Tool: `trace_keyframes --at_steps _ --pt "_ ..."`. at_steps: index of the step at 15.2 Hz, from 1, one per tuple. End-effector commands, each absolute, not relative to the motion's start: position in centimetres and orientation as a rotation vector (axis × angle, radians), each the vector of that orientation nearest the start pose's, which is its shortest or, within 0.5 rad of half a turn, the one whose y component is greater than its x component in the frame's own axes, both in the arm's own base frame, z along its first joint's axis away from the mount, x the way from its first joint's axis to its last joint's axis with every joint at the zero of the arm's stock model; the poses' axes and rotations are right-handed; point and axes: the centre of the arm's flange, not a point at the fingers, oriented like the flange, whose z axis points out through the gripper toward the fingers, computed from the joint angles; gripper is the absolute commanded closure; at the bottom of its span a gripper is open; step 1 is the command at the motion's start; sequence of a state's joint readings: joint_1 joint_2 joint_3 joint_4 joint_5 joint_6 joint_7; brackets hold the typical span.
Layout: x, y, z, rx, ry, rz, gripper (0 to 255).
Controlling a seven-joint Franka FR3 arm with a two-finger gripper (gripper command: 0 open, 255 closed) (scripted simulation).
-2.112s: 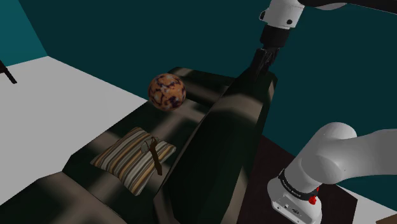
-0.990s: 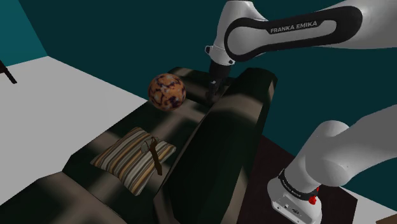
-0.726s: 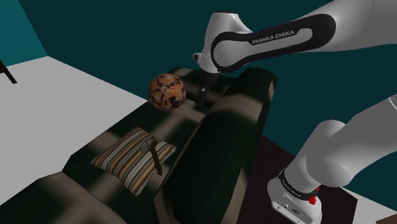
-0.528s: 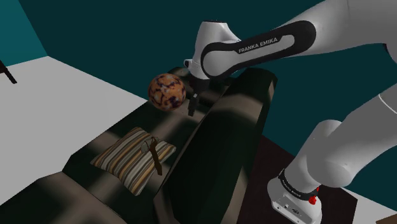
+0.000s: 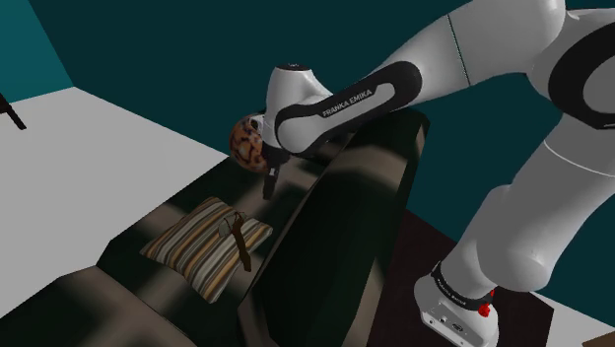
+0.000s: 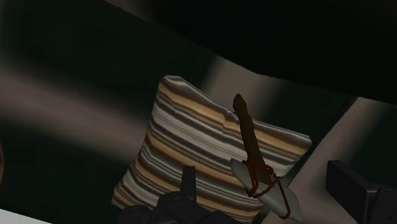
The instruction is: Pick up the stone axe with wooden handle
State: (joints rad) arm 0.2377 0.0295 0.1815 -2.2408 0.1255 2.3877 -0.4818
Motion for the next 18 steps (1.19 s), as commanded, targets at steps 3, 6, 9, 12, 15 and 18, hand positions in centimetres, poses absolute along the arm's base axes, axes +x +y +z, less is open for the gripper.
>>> trace_keyframes --at_steps 3,6,9,12,15,18 --pt "51.0 25.9 33.5 -2.731 -1.339 -0.212 0" --pt "52.0 28.9 31.2 -2.681 -1.437 -0.231 0" --pt "52.8 31.8 29.0 -2.628 -1.529 -0.25 0" --pt "52.8 31.8 27.4 -2.628 -1.529 -0.25 0" --pt "52.8 31.8 25.8 -2.628 -1.529 -0.25 0" --pt "52.8 31.8 25.0 -2.628 -1.529 -0.25 0"
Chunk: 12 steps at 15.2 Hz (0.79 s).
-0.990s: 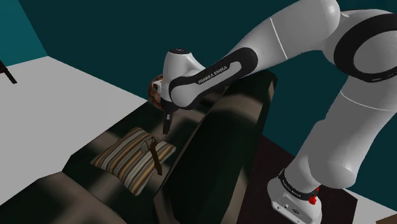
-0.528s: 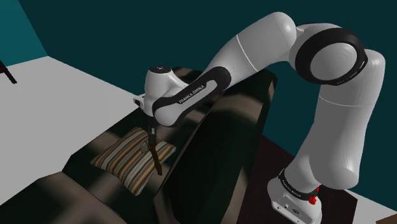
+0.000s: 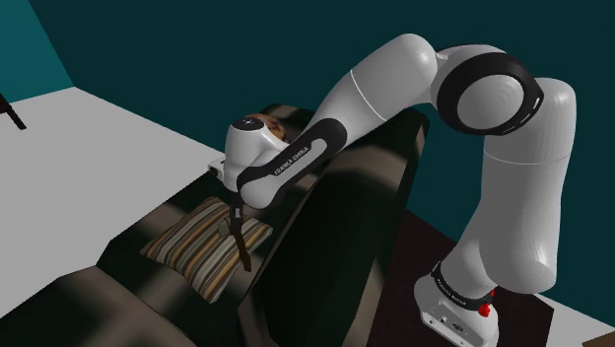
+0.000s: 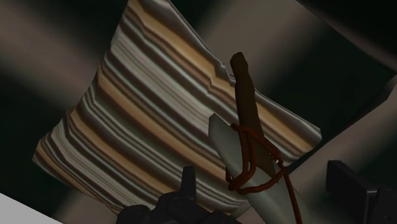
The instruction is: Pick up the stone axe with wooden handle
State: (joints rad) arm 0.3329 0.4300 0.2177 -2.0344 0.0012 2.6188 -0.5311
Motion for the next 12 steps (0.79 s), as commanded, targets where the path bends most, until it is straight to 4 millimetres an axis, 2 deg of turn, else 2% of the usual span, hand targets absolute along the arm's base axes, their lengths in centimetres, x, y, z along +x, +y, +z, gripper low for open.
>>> trace_keyframes --at_steps 1,2,11,12 --pt "52.75 31.83 24.99 -2.628 -1.529 -0.25 0" --pt "52.73 31.82 24.99 -2.628 -1.529 -0.25 255" --pt "52.75 31.83 24.99 -2.628 -1.529 -0.25 255" --pt "52.75 31.83 25.52 -2.628 -1.529 -0.25 255"
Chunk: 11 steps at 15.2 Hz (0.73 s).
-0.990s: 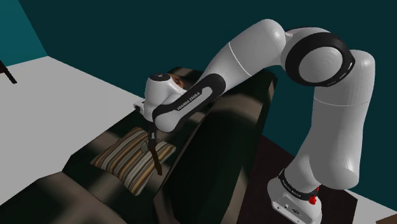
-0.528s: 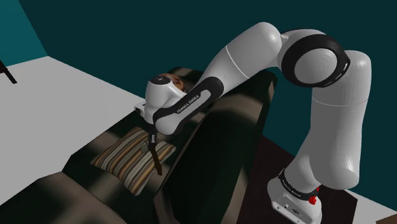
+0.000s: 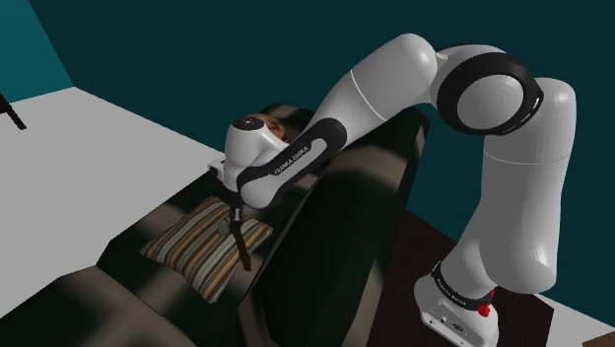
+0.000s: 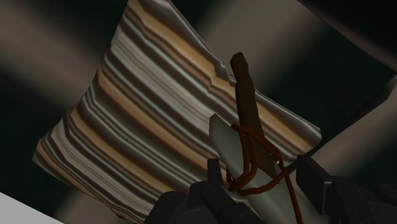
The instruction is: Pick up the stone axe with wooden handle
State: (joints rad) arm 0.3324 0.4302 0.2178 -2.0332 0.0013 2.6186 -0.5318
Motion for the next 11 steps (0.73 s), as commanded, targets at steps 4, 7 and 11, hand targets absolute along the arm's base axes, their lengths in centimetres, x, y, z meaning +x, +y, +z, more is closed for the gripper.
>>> trace_keyframes --at_steps 4,7,11 --pt "52.8 31.8 27.6 -2.628 -1.529 -0.25 255" --pt "52.8 31.8 29.2 -2.628 -1.529 -0.25 255" --pt "52.8 31.8 31.3 -2.628 -1.529 -0.25 255"
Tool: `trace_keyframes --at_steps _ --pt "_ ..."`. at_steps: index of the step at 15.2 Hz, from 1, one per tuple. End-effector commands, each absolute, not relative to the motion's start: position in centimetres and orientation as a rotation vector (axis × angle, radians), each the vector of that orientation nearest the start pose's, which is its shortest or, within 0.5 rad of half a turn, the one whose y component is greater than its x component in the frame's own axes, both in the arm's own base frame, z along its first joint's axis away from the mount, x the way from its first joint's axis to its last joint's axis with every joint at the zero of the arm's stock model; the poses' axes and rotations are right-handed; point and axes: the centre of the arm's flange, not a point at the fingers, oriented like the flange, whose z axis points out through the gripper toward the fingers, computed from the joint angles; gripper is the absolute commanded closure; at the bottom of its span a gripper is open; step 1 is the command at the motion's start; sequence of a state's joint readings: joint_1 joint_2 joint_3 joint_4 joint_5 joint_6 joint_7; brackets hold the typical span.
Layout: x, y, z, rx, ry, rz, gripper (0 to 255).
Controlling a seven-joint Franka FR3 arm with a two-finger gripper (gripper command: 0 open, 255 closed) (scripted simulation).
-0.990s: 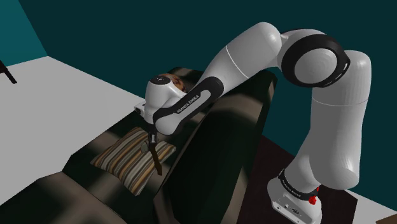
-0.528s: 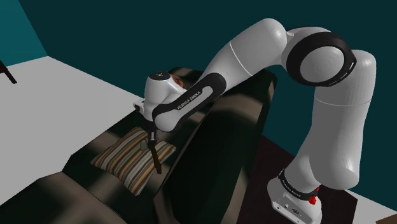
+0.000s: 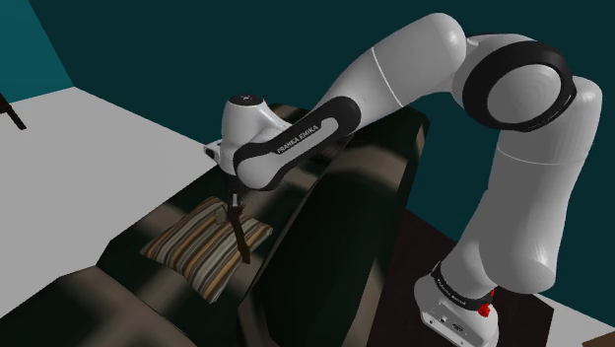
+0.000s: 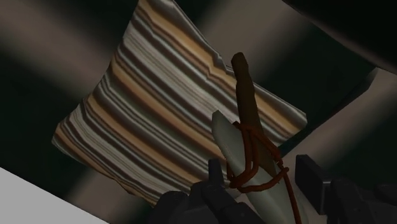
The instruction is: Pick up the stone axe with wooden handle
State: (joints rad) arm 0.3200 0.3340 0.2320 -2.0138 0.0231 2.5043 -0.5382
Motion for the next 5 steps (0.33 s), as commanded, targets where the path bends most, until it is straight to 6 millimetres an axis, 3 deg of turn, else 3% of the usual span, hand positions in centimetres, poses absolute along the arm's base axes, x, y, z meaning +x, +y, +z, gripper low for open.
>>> trace_keyframes --at_steps 1,5 --pt "52.8 31.8 31.9 -2.628 -1.529 -0.25 255" --pt "52.8 31.8 33.0 -2.628 -1.529 -0.25 255"
